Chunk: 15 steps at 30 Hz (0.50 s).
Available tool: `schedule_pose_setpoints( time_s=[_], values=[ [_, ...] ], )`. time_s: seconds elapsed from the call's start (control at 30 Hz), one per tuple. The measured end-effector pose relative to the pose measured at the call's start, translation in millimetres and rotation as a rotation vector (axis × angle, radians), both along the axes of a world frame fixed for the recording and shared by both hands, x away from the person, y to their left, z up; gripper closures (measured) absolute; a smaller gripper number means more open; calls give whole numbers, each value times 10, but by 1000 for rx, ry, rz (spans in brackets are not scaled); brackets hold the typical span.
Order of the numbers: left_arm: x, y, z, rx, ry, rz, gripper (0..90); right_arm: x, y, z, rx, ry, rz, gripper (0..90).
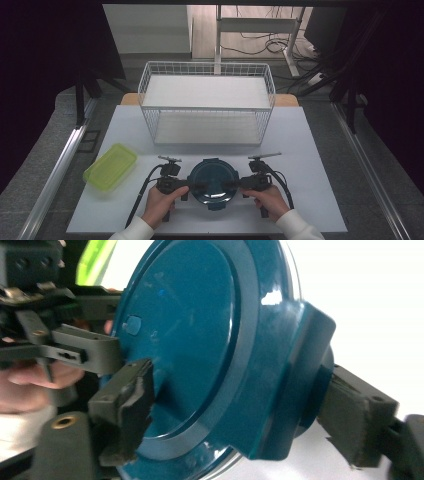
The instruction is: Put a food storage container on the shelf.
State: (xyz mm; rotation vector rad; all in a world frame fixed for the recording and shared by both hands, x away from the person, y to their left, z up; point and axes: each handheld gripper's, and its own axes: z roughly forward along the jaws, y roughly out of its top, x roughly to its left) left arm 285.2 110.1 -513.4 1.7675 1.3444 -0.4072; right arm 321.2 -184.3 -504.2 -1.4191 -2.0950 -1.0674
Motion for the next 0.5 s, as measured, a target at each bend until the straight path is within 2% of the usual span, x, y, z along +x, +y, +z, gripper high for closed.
schedule_pose_setpoints(
  time_s=[0.13, 0.5],
  values=[
    [-7, 2, 15, -2, 13, 25, 237, -13, -1, 16, -4, 12, -19, 252],
    [-79, 12, 101, -9, -26, 55, 320, -102, -60, 114, 6, 0, -79, 342]
  ],
)
